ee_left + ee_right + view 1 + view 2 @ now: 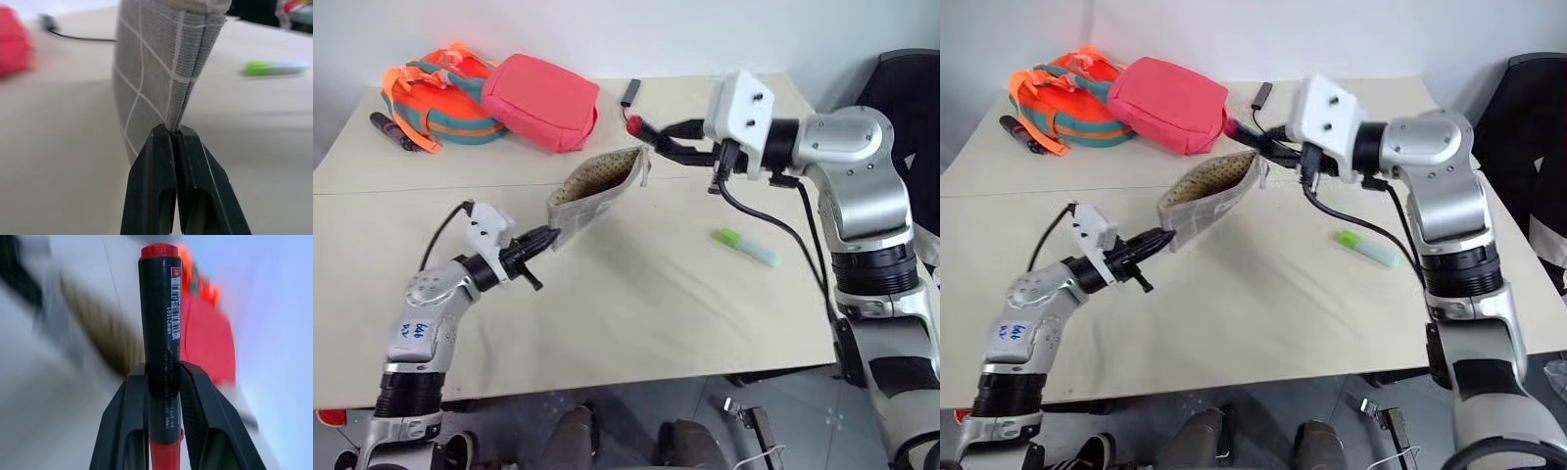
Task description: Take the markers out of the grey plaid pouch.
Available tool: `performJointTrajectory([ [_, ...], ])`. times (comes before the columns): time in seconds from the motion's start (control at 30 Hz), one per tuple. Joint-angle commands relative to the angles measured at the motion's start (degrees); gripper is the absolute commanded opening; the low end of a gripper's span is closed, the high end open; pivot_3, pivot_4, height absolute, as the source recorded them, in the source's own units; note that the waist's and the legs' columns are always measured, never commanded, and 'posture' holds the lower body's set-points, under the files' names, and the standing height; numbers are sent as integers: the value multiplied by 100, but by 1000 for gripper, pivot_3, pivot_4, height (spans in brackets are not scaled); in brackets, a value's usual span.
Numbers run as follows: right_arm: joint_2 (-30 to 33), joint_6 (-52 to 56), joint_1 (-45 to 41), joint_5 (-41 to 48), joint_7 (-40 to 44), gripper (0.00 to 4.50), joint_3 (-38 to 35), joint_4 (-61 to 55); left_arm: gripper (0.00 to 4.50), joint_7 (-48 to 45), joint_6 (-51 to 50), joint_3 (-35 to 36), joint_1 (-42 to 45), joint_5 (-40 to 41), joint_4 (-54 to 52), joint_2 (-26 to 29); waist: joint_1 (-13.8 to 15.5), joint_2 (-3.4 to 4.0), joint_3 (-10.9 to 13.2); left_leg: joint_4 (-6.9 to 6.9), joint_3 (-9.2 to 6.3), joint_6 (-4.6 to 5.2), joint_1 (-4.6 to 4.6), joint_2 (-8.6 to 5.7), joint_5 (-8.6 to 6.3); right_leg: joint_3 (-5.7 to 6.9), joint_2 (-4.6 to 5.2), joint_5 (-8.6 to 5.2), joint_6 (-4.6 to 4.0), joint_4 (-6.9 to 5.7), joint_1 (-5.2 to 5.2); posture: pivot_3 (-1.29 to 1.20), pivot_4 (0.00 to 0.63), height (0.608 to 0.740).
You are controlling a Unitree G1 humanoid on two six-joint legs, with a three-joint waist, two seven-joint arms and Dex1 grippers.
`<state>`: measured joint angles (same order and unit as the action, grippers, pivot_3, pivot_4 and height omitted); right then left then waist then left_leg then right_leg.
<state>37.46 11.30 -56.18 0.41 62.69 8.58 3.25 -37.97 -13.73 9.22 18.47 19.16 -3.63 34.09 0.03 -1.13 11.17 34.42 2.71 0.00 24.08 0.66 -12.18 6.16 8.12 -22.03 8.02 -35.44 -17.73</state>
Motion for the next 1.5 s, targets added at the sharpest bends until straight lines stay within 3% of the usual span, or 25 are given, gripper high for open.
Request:
performJointTrajectory([
  [0.03,575,-606,682,-853,-39,519,489,174,0,613,1068,314,-63,-1258,36,673,-8,-2,-1,-1,11,0,0,1,0,0,-1,0,0,1,-1,0,150,740],
  [0.2,635,-684,1507,-1142,-184,519,744,-79,0,1276,2043,473,-388,-2563,203,1470,-44,1,1,-20,46,0,1,5,1,-17,8,1,-2,-4,-35,0,150,740],
  [0.33,481,-612,1711,-1158,-377,519,731,-119,0,1608,2445,501,-959,-3275,-78,1684,-87,1,1,-25,63,1,1,12,3,-23,18,5,-8,-28,-70,0,150,740],
  [0.57,314,-543,1795,-1200,-520,519,809,-91,0,1972,2157,346,-2165,-3935,-620,1156,-56,-4,-1,-25,71,5,1,16,1,-23,28,7,-11,-34,-82,0,150,740],
  [0.73,227,-253,1927,-1072,-476,519,755,-51,0,1998,2008,317,-2240,-3801,-725,758,2,-8,-4,-22,69,7,1,14,1,-21,35,9,-13,-29,-84,0,150,740],
  [0.93,187,-104,1953,-992,-538,2532,702,-43,0,1864,1924,258,-2074,-3629,-653,649,-11,-10,-5,-22,67,8,1,13,3,-19,35,10,-16,-37,-85,0,150,740],
  [1.03,241,-80,1992,-937,-483,3589,684,-107,743,1593,1767,226,-1996,-3089,-728,440,-13,-11,-6,-22,69,8,0,14,3,-18,34,11,-16,-48,-85,0,150,740],
  [1.3,-34,466,2085,54,-583,3596,-44,-628,3294,1094,1632,517,-2333,-2249,-1137,358,-25,-11,-6,-20,68,9,-1,16,3,-16,31,12,-16,-48,-81,0,150,740],
  [1.4,-99,1074,2315,898,-404,3596,-491,-1194,4230,796,1500,787,-2626,-1541,-1482,247,-18,-11,-6,-20,66,9,0,16,3,-16,32,12,-16,-46,-80,0,150,740],
  [1.5,-46,1673,2766,1682,-337,3596,-1003,-1814,4230,440,1354,1315,-3014,-491,-1813,101,5,-17,-9,-18,56,14,2,17,-5,-11,33,12,-16,-40,-70,0,150,740],
])
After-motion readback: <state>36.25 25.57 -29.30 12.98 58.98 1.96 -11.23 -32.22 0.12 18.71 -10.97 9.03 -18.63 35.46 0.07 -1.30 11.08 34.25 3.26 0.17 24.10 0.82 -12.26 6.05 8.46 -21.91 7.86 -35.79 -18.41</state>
